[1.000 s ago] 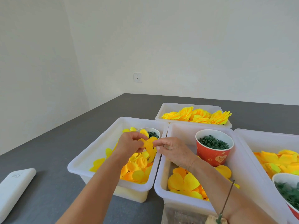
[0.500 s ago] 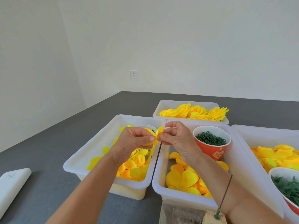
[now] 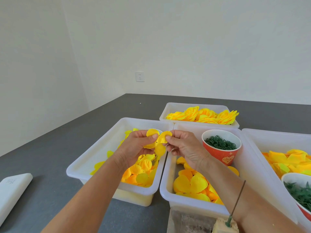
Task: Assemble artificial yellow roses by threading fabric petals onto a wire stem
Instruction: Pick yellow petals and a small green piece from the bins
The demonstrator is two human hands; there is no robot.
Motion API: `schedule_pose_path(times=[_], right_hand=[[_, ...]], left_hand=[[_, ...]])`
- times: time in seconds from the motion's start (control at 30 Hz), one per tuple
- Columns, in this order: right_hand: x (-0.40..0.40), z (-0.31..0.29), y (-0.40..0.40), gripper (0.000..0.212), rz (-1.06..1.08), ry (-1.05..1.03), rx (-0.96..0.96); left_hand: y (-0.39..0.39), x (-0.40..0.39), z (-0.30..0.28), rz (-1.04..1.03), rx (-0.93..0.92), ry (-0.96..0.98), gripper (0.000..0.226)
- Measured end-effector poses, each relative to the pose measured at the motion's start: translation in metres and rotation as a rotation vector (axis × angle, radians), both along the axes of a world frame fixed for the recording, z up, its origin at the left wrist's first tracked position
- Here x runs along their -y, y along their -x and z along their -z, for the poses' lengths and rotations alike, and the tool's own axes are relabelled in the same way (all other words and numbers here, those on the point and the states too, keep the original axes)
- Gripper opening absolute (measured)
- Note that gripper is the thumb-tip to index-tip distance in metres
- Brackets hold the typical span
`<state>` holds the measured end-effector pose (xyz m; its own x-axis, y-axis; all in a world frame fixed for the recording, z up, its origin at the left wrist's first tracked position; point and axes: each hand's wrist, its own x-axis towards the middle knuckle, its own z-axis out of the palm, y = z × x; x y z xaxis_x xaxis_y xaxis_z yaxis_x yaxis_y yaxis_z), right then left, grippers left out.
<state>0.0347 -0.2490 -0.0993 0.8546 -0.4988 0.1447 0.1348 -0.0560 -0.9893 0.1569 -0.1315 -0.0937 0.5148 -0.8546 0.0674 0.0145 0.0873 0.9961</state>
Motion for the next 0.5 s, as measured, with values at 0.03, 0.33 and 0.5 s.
schedule_pose_path(times=[0.03,0.33,0.5], right_hand=[[-0.0005,-0.0003,0.0009,0.015,0.019,0.028,-0.007],[-0.0027,0.0027,0.0018,0.023,0.184,0.137,0.004],[-0.0033,0.0017,0.0004,0.021,-0.008,0.074,0.004]], left_hand=[[0.0016,-0.0005,-0.0005,0.014,0.033,-0.011,0.011],[0.0039,0.0028,0.0037,-0.132,0.183,-0.089,0.022],[-0.0023,0.0041,0.0061,-0.253,0.093,-0.128,0.013]])
